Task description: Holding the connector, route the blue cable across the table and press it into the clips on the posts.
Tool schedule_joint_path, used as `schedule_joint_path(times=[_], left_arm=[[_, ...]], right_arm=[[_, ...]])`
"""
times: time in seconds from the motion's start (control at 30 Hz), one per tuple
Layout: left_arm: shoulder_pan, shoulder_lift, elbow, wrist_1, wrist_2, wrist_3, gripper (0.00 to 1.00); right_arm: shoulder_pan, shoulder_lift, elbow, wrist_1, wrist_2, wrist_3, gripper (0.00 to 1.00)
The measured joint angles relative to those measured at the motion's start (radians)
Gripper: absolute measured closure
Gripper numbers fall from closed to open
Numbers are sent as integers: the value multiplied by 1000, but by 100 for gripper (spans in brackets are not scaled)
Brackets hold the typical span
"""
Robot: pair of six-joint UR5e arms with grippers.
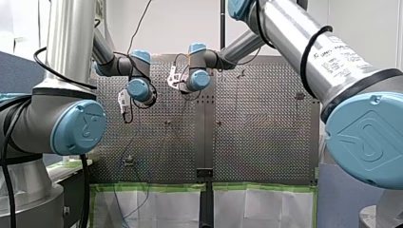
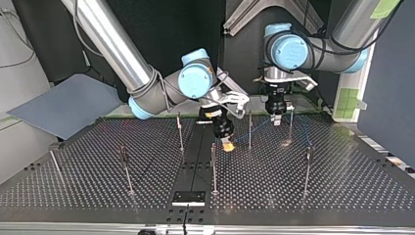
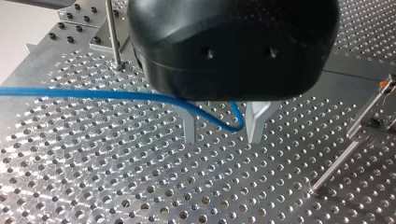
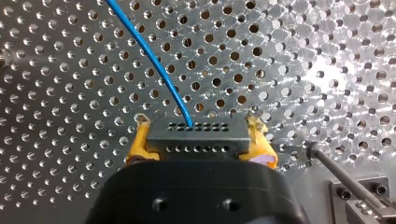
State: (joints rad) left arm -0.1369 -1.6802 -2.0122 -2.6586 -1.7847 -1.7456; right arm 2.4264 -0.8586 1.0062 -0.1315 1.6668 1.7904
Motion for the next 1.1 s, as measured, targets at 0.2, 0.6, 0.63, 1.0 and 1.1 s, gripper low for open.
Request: schedule_joint_path(times=[0.2, 0.6, 0.63, 1.0, 1.1], left_arm=[[0, 0, 0, 0, 0, 0, 47], [0, 0, 0, 0, 0, 0, 40], [0, 0, 0, 0, 0, 0, 40], [0, 0, 0, 0, 0, 0, 40], [0, 0, 0, 0, 0, 0, 40]], right_arm=[[0, 0, 0, 0, 0, 0, 100], [0, 0, 0, 0, 0, 0, 100], [0, 0, 0, 0, 0, 0, 100], [0, 0, 0, 0, 0, 0, 100], [0, 0, 0, 0, 0, 0, 100]])
